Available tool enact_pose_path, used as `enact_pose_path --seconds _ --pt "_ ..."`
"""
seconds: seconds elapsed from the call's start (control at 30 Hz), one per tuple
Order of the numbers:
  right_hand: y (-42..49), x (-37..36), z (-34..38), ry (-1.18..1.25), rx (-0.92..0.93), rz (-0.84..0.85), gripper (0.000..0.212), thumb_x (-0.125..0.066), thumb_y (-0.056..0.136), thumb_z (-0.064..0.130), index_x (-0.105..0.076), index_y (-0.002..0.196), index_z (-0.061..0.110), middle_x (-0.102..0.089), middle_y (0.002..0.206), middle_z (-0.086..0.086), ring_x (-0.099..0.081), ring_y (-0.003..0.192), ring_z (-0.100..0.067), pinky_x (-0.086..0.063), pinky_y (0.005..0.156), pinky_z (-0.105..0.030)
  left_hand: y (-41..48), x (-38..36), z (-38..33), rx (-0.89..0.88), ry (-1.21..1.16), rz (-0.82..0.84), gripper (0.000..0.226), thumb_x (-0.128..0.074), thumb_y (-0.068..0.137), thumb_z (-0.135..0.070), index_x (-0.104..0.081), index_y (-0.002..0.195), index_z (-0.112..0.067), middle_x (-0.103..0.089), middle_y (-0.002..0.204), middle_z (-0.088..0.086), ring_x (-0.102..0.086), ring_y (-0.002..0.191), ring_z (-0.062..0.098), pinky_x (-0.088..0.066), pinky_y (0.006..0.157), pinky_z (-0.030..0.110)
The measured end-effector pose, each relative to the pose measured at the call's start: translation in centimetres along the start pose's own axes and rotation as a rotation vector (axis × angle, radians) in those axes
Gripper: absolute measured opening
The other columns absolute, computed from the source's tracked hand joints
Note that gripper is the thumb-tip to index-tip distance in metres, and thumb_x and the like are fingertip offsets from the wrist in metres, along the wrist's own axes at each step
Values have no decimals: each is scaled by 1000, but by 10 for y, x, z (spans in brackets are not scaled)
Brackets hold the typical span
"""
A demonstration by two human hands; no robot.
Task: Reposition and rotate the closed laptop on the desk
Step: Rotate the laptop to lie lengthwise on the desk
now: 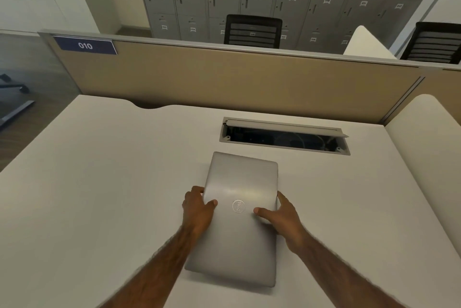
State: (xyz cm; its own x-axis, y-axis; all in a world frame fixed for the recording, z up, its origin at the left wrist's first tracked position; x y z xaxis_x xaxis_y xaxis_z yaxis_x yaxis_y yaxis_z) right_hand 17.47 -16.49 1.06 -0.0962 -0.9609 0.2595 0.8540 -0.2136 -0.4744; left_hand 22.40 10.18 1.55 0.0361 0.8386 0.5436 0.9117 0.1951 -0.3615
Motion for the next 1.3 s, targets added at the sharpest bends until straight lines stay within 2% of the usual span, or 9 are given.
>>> enact_pose_path --seconds 0.1,0.23,0.37,0.43,0.63,0.93,1.13,1.3 --pt "8 0 1 -89 33 26 65 -95 73 18 -63 128 29 -76 116 4 -75 100 -10 -56 73 -18 -8 -4 8 11 -12 1 43 -69 85 -19 -51 124 -12 -53 122 12 -54 117 35 -47 102 47" --pt "20 -1 -7 -163 11 7 67 -96 59 32 -65 119 32 -75 121 -1 -74 107 -20 -61 90 -33 -9 -6 12 32 -12 1 44 -67 87 -18 -50 126 -10 -51 124 14 -51 119 36 -45 103 45" --pt "34 -3 -15 -208 -14 -18 68 -93 49 43 -65 110 34 -73 118 -4 -66 118 -27 -61 97 -47 -8 -7 14 53 19 3 43 -65 89 -17 -50 127 -6 -51 127 17 -49 122 38 -43 103 45" --pt "40 -5 -18 -227 -15 -17 70 -91 47 45 -64 111 33 -72 118 -5 -66 118 -28 -61 97 -48 -7 -8 15 64 44 12 40 -63 90 -16 -50 125 -4 -51 127 18 -49 122 38 -43 102 44" --pt "39 -6 -22 -262 -31 -28 75 -88 44 47 -64 114 31 -69 121 -6 -74 99 -24 -64 92 -46 -4 -12 16 69 117 36 36 -60 90 -15 -50 123 -2 -51 124 19 -50 119 40 -43 99 44" --pt "37 -2 -29 -299 -56 -45 75 -82 44 44 -64 115 30 -68 118 -7 -72 100 -26 -64 89 -46 -3 -15 11 22 215 35 28 -43 98 -17 -50 119 -1 -50 126 20 -49 119 41 -43 100 48" --pt "36 -3 -33 -301 -88 -69 70 -78 44 44 -65 111 27 -67 115 -7 -73 96 -27 -66 86 -46 -1 -17 7 47 309 95 34 -41 98 -24 -47 123 -2 -48 131 18 -45 125 39 -43 100 47" --pt "41 -4 -41 -230 -126 -138 62 -79 42 45 -67 100 26 -70 112 -5 -73 95 -28 -66 84 -47 1 -17 5 116 247 124 40 -47 96 -21 -44 131 -2 -46 133 21 -46 125 42 -40 103 45"
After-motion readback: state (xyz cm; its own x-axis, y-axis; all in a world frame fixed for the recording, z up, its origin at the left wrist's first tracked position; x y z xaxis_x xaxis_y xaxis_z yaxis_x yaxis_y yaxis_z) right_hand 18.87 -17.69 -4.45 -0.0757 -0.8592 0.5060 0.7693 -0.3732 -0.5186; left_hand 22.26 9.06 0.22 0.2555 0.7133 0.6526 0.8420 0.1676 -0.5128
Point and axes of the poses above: each hand's wrist, its own y-axis towards the middle knuckle, its own x-axis out of the back of the hand, z = x × y, the point moved 8 cm from there along y, towards the middle knuckle
